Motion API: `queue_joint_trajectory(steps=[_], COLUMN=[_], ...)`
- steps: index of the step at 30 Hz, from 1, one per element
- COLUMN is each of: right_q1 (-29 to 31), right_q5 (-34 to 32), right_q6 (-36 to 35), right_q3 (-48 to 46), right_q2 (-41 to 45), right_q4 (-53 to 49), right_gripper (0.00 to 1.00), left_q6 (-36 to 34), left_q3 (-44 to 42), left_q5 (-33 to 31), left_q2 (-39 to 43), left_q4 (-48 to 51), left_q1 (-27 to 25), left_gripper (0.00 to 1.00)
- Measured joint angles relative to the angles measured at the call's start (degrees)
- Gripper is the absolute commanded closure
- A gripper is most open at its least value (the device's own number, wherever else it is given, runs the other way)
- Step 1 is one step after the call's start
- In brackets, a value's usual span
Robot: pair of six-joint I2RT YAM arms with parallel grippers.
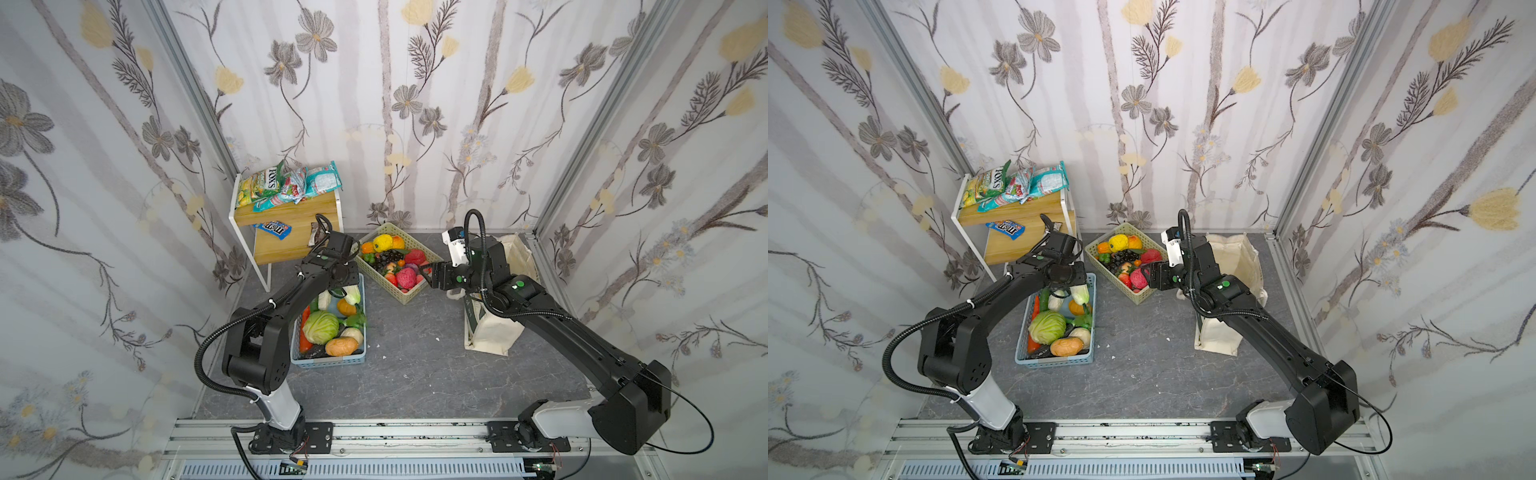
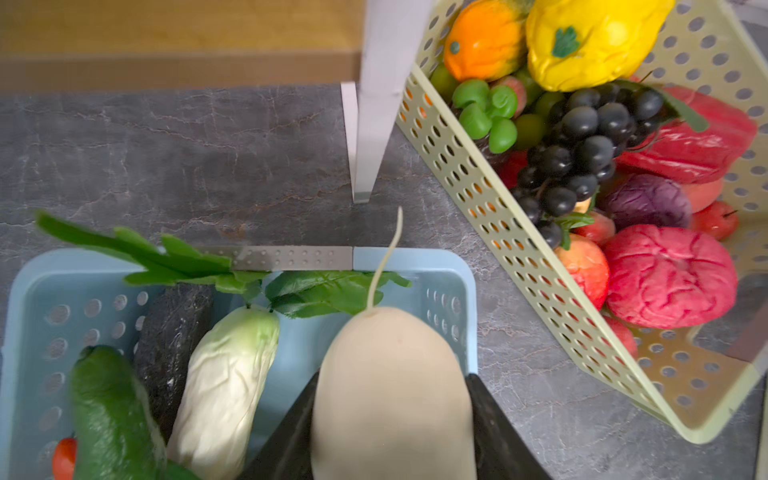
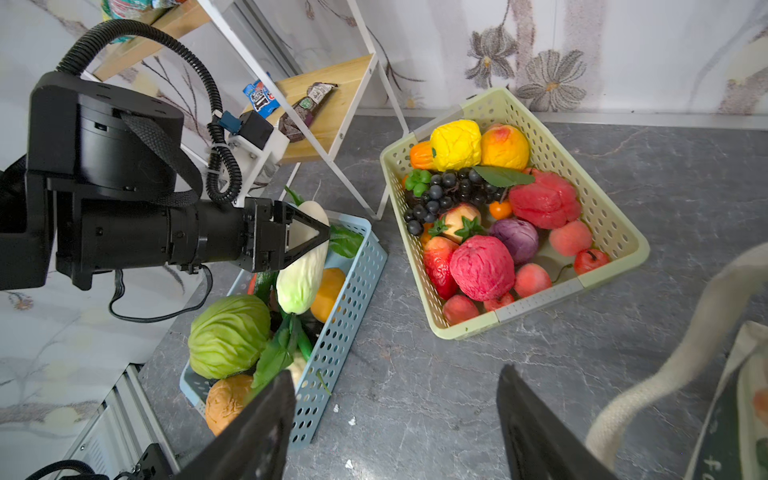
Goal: Place the food into the grocery bag and tie it
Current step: 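Lift the white radish with the left gripper while the right gripper approaches it, then grasp the white radish with the right gripper from the left gripper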
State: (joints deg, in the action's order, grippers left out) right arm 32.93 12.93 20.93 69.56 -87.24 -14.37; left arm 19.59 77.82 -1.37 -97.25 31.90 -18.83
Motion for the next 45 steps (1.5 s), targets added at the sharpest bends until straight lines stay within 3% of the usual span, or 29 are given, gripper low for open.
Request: queue_joint_trajectory(steps=[18,45], right_q1=[7.9,8.9], right_q5=[4.0,6.9], right_q6=[3.7,8.6], right_q3=[0.0,-2.9], right_q2=[-8.1,-8.7], right_q4=[7.5,12.6], right_gripper=[0.25,0.25], left_q6=[3.5,9.4], left_q3=[3.0,6.8], left_q5=[4.5,5.0], left_q2=[5.6,5.8], left_q4=[0.4,-1.6], left_q1=[-3.6,-11.9], left_gripper=[0.51,0.51])
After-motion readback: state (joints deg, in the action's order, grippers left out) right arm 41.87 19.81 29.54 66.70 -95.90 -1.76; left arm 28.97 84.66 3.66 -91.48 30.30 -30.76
